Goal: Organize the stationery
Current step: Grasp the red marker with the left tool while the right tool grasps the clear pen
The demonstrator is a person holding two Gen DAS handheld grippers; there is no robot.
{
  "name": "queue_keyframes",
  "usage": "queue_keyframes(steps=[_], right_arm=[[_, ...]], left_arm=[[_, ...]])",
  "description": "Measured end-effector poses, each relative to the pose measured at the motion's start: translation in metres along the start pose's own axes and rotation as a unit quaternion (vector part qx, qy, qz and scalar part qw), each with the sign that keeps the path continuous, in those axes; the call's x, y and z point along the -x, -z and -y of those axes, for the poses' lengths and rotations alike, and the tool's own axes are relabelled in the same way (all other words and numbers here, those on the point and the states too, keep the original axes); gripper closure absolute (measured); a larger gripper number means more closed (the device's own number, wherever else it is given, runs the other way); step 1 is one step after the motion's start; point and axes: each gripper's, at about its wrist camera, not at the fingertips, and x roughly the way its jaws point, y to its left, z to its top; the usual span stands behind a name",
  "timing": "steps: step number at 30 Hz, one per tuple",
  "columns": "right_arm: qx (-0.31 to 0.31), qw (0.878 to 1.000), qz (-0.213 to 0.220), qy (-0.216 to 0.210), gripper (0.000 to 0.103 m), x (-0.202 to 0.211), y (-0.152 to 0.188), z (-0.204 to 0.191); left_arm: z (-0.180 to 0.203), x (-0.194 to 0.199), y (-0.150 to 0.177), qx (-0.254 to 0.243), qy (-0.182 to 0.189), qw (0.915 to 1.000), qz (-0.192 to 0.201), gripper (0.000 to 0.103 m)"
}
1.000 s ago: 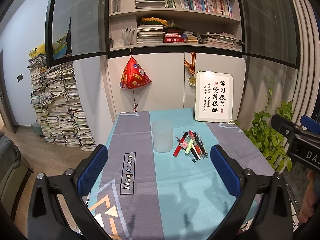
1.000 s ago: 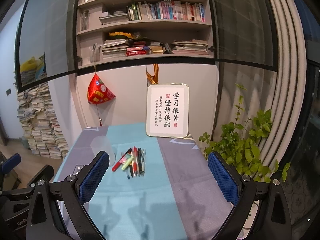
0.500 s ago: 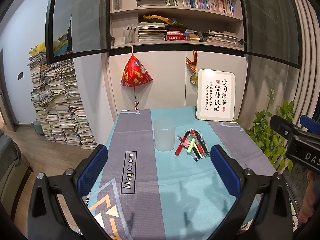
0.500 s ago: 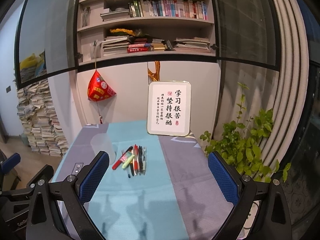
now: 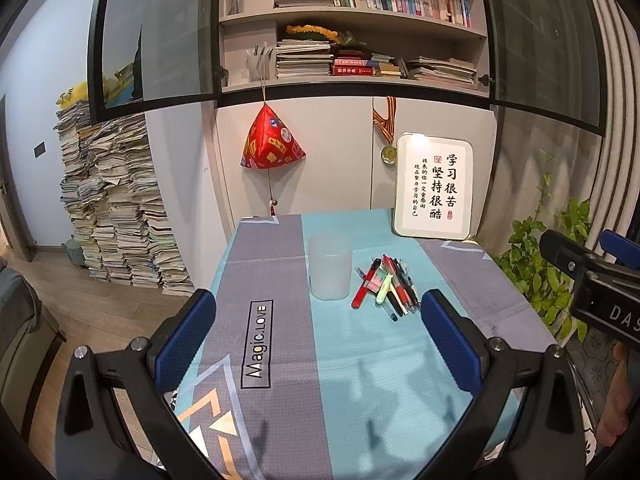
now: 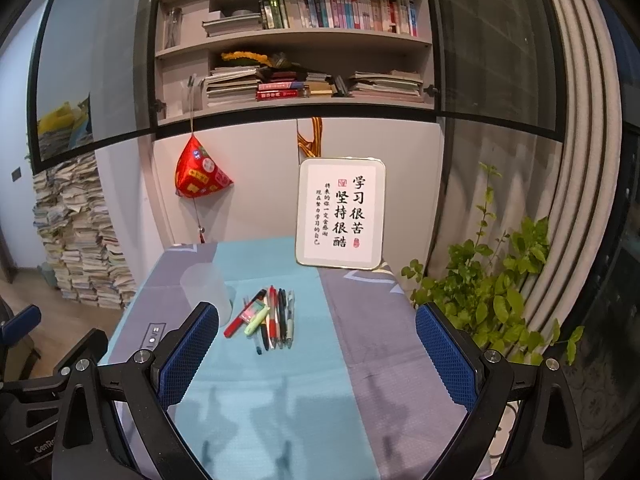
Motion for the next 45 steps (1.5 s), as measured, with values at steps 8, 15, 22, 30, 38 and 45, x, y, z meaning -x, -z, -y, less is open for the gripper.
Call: queue_keyframes(steps=[8, 15, 22, 30, 38, 45], right_arm=[[0.0, 1.0, -0.005, -0.001, 0.004, -0.003, 0.001, 0.0], [0.001, 1.0, -0.009, 0.0, 0.004, -0.014, 0.002, 0.0], [0.002, 1.0, -0.023, -0.002, 0.004, -0.028, 0.001, -0.001], [0.006, 0.998, -0.059, -0.015, 0.004, -0.064, 0.004, 0.0], [-0.017, 0.983, -0.171, -0.067, 0.036, -0.143, 0.027, 0.008], [-0.016, 0.973, -0.217, -0.078, 0.066, -0.199, 0.042, 0.011]], left_arm=[[0.001, -0.003, 0.0, -0.002, -0.001, 1.0, -0.001, 0.001], [0.001, -0.011, -0.001, -0.004, -0.002, 1.0, -0.007, 0.001], [0.003, -0.021, -0.001, -0.007, -0.004, 0.9998, -0.016, 0.001], [0.009, -0.059, 0.009, -0.021, 0.008, 0.9987, -0.046, 0.002], [0.009, -0.127, 0.026, -0.017, 0.034, 0.9898, -0.137, 0.024], [0.021, -0.177, 0.033, -0.028, 0.062, 0.9798, -0.188, 0.057]])
